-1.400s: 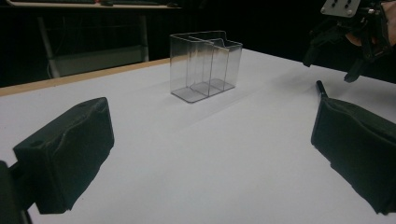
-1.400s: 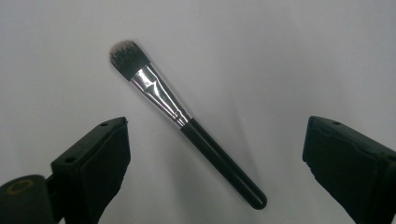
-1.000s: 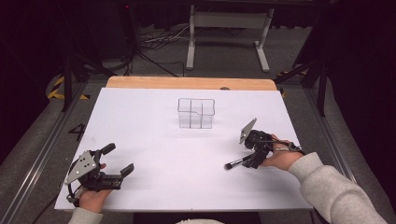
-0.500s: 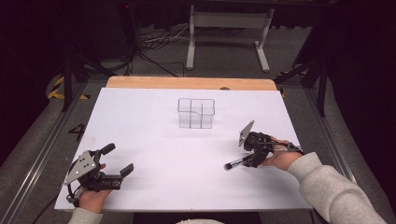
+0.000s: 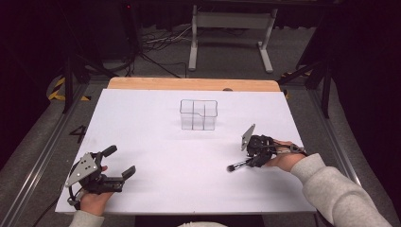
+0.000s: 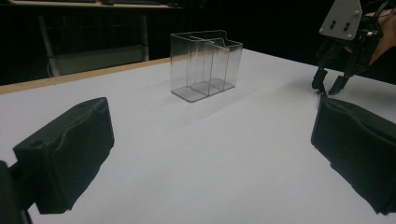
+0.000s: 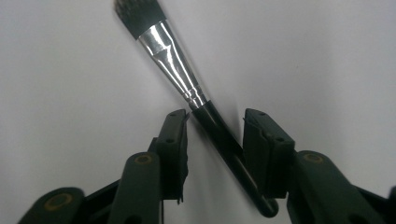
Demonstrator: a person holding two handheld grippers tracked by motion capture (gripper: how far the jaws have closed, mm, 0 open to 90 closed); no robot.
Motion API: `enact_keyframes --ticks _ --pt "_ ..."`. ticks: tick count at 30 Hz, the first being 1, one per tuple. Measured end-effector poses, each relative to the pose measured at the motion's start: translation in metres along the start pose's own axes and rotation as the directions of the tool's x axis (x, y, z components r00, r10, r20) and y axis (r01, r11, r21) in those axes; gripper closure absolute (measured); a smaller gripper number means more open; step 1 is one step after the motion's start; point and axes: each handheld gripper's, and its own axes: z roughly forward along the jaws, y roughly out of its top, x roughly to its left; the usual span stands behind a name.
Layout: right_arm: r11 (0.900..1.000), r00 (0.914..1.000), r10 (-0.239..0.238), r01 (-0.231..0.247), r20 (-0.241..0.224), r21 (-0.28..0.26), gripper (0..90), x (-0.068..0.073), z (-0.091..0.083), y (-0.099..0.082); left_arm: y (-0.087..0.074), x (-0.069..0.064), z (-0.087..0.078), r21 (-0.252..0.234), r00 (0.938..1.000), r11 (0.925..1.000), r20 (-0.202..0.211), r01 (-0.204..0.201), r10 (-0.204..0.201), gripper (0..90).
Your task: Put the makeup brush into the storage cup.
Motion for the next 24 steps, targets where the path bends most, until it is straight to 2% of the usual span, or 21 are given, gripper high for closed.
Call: enact_keyframes --ticks 7,10,19,24 --pt "0.9992 0.9995 -0.028 0.027 0.013 0.029 72.5 0.0006 0.0002 0.0026 -0.0002 0.0003 0.0001 0.003 1.0000 1.0000 0.001 0.002 -0.002 0.0" --pt "0.9985 0.9994 -0.034 0.033 0.005 0.043 77.7 0.0013 0.0001 0.0034 -0.0002 0.0003 -0.0001 0.005 1.0000 1.0000 0.001 0.007 -0.007 0.0" --pt "0.9965 0.9982 -0.059 0.058 0.009 0.061 79.2 0.0012 -0.0002 0.0046 -0.0002 0.0007 -0.0005 0.000 1.0000 1.0000 0.000 0.008 -0.008 0.0" --pt "0.9957 0.9966 -0.077 0.075 0.030 0.055 79.3 0.0034 -0.0030 0.0059 -0.0004 0.0010 -0.0006 -0.001 0.9999 0.9999 0.000 0.011 -0.011 0.0"
